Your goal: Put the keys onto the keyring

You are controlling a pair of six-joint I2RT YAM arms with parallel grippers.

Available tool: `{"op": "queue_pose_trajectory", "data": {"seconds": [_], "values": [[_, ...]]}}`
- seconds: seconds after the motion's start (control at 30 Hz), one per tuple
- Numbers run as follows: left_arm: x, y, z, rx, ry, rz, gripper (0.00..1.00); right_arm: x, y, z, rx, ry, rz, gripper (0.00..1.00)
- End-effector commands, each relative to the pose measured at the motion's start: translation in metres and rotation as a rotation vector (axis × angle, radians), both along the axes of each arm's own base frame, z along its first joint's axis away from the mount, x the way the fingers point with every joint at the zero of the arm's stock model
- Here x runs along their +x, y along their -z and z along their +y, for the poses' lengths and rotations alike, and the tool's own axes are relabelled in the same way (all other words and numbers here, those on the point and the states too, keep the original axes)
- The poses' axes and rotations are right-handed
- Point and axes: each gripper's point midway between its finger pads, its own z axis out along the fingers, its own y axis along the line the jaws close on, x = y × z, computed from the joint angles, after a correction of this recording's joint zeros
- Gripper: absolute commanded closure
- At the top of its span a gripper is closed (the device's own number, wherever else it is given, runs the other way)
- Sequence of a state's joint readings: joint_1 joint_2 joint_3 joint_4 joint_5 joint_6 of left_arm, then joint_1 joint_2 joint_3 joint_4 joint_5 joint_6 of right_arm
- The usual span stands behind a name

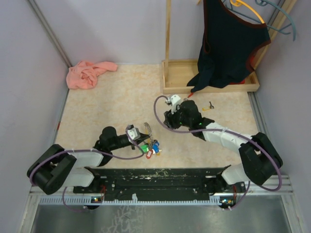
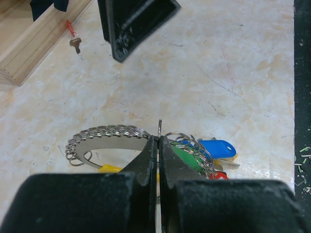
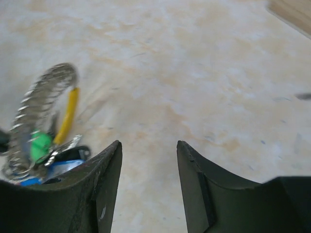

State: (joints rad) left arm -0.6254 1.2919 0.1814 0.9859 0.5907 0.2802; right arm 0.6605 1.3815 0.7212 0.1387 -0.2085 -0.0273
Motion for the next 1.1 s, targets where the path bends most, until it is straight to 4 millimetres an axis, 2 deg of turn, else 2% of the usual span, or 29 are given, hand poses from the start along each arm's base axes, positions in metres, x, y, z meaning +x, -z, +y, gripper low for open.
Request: {"op": "queue_pose_trajectory", "data": {"seconds": [0.0,0.23,0.27,0.43,0.53,0.57,0.73,0.93,1.07], "values": [[0.003,-0.012,0.001,-0.024,-0.012,-0.055,1.00,0.047,-0.005,-0.056,-0.033,0.333,0.075,0.50],[0.008,-0.010,0.004,-0.027,-0.049,-0.038,1.00,0.103,0.020,-0.141,-0.105,0.706,0.124,0.49],[0.009,-0.011,0.004,-0.028,-0.051,-0.036,1.00,0.112,0.021,-0.160,-0.105,0.769,0.115,0.49],[0.010,-0.011,0.003,-0.032,-0.056,-0.030,1.00,0.137,0.031,-0.216,-0.089,0.936,0.135,0.50],[0.009,-0.009,0.003,-0.030,-0.054,-0.025,1.00,0.146,0.031,-0.238,-0.078,0.998,0.130,0.50],[0.010,-0.009,0.003,-0.030,-0.056,-0.024,1.00,0.148,0.042,-0.245,-0.091,1.012,0.151,0.51],[0.010,-0.008,0.002,-0.028,-0.055,-0.015,1.00,0.160,0.055,-0.264,-0.084,1.043,0.185,0.54],[0.011,-0.007,0.003,-0.028,-0.058,-0.016,1.00,0.178,0.068,-0.263,-0.096,1.007,0.222,0.59],[0.012,-0.009,0.003,-0.029,-0.064,-0.021,1.00,0.174,0.081,-0.260,-0.124,0.991,0.284,0.64]]}}
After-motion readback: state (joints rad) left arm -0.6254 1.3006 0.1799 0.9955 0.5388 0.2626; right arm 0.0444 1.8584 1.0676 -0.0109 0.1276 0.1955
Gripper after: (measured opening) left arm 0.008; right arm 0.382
